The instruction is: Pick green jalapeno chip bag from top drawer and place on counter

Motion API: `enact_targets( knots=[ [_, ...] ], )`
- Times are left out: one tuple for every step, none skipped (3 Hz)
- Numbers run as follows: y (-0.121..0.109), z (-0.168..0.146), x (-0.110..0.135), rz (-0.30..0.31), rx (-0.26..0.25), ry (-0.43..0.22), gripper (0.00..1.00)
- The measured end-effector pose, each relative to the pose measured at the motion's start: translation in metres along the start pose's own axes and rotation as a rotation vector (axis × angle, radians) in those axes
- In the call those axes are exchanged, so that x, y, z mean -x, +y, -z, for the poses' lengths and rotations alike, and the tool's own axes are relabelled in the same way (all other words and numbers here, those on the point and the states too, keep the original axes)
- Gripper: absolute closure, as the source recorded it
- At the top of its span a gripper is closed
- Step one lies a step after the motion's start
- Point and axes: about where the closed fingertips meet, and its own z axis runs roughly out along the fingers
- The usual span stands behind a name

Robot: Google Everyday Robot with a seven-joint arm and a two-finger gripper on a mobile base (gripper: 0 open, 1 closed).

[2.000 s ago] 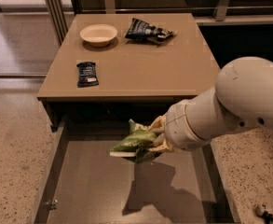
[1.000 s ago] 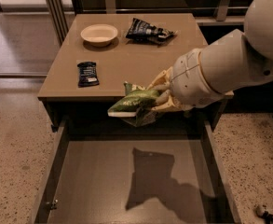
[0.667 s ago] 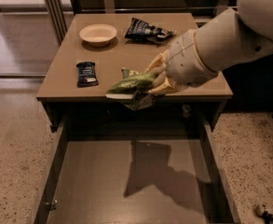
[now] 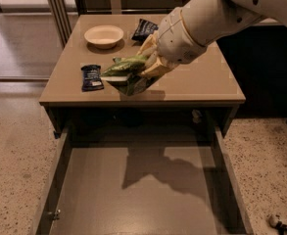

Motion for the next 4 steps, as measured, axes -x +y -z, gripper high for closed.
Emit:
enact_targets(
  knots=[
    [-0.014,-0.008,-0.017,0.013,0.017,0.010,1.00],
    [-0.030,-0.018,-0.036,0.024,0.027,0.010,1.00],
    [-0.032,-0.040,-0.054,0.016,0.045,-0.022,1.00],
    [-0.031,-0.053,-0.063,0.013,0.058,-0.040,1.00]
  ],
)
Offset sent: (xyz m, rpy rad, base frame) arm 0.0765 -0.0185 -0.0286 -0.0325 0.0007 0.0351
